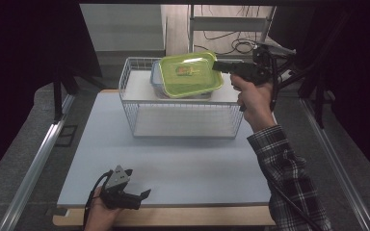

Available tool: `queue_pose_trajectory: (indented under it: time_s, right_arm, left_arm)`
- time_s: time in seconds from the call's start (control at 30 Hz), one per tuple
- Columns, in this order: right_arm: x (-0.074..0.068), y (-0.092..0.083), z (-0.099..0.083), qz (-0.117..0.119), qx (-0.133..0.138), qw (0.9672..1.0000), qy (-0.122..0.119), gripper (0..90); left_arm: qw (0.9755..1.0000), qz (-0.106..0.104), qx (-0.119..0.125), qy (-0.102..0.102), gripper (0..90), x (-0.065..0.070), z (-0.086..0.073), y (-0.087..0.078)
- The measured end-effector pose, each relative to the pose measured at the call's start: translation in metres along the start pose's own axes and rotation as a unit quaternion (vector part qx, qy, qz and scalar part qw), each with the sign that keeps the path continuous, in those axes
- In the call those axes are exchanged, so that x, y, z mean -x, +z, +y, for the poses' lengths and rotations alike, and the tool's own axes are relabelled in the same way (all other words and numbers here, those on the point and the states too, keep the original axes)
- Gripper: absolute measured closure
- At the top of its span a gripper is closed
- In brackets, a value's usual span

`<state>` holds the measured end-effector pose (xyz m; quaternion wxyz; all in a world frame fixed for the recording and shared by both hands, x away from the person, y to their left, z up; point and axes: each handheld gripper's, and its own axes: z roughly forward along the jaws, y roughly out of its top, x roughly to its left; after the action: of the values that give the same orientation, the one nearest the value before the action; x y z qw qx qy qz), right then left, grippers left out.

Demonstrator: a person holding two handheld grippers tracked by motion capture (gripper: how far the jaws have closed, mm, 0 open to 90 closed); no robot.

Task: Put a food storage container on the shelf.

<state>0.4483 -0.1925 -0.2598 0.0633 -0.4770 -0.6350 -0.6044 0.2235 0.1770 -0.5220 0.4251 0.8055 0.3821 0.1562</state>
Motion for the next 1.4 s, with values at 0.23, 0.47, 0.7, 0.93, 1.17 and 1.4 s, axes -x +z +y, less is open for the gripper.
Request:
queue_pose_trajectory:
  time_s: [0.23, 0.47, 0.7, 0.93, 1.17, 1.4]
  right_arm:
    - [-0.002, 0.009, 0.008, -0.016, 0.013, 0.9998, -0.004, 80.4]
    - [-0.001, 0.019, 0.013, -0.040, 0.024, 0.9989, -0.008, 80.4]
    - [-0.001, 0.029, 0.020, -0.060, 0.036, 0.9975, -0.012, 80.5]
    - [0.000, 0.038, 0.022, -0.077, 0.044, 0.9960, -0.012, 80.4]
    - [-0.001, 0.044, 0.018, -0.092, 0.044, 0.9945, -0.027, 79.4]
    - [-0.005, 0.047, 0.014, -0.114, 0.026, 0.9918, -0.053, 76.3]
  left_arm:
    - [1.0000, -0.001, 0.001, 0.000, 4.0, 0.000, 0.000, 0.000]
    - [1.0000, -0.003, 0.000, 0.000, 4.1, 0.000, 0.000, 0.000]
    - [1.0000, -0.005, 0.000, 0.001, 4.0, 0.000, 0.000, 0.000]
    - [1.0000, -0.006, 0.002, 0.001, 4.1, 0.001, 0.000, -0.001]
    - [1.0000, -0.006, 0.002, 0.002, 4.1, 0.001, 0.000, -0.001]
    - [1.0000, -0.006, 0.001, 0.003, 4.1, 0.002, 0.000, 0.000]
